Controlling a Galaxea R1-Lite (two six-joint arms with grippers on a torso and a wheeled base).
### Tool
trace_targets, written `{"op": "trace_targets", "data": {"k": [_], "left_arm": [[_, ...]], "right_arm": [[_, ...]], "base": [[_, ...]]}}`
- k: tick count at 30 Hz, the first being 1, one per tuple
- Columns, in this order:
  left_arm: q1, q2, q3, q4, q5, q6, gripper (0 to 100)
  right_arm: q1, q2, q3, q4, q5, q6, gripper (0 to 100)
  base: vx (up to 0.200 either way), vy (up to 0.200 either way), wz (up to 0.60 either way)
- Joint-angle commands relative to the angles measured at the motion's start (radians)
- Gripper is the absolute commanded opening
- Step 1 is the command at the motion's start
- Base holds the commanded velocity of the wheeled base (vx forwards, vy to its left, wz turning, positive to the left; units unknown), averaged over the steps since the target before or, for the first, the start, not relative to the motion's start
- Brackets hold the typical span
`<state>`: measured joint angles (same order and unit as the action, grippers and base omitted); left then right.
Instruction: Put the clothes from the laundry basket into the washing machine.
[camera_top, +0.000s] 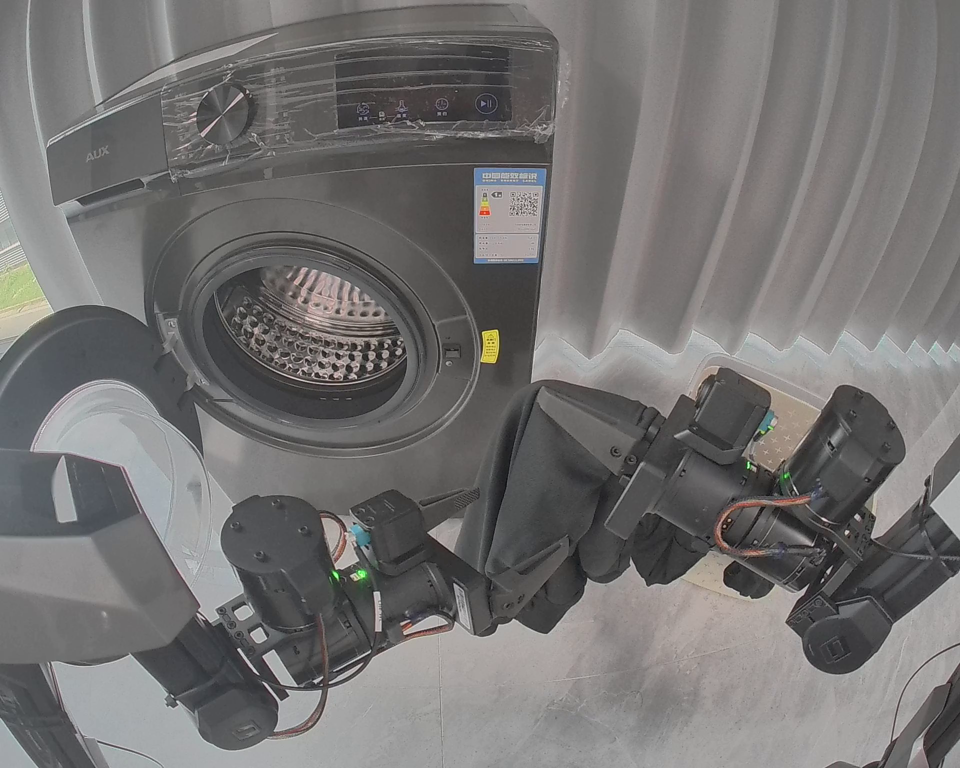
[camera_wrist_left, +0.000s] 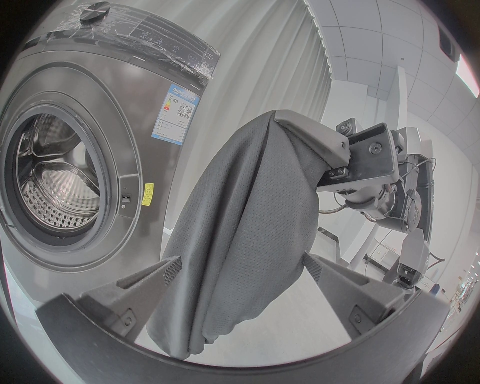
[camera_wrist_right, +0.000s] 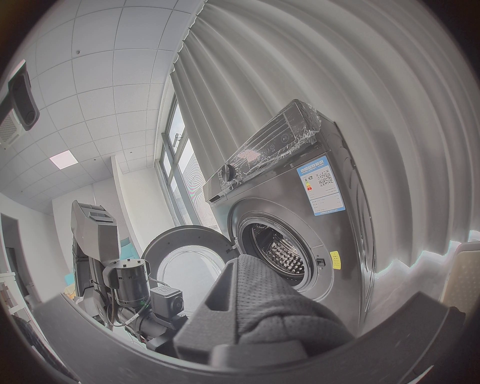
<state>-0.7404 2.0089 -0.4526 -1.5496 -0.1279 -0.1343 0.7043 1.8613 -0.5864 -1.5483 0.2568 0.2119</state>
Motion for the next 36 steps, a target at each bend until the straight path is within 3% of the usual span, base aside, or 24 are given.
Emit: {"op": "trace_targets", "data": {"k": [1,15,36], "left_arm": [[0.001,0.028,-0.018,-0.001,0.001,-0.001,100],[-0.008,0.174,-0.166,-0.001,-0.001,0.001,100],[0.033,0.333,-0.364,-0.004,0.004,0.007,100]], "right_arm": [[0.001,-0.001,0.0,0.001,0.001,0.0,0],[0.029,0.009,-0.003,0.001,-0.002,0.006,0],[0.029,0.006,-0.018,-0.001,-0.005,0.018,0]], "base": [[0.0,0.0,0.0],[0.0,0.0,0.0],[0.0,0.0,0.0]]}}
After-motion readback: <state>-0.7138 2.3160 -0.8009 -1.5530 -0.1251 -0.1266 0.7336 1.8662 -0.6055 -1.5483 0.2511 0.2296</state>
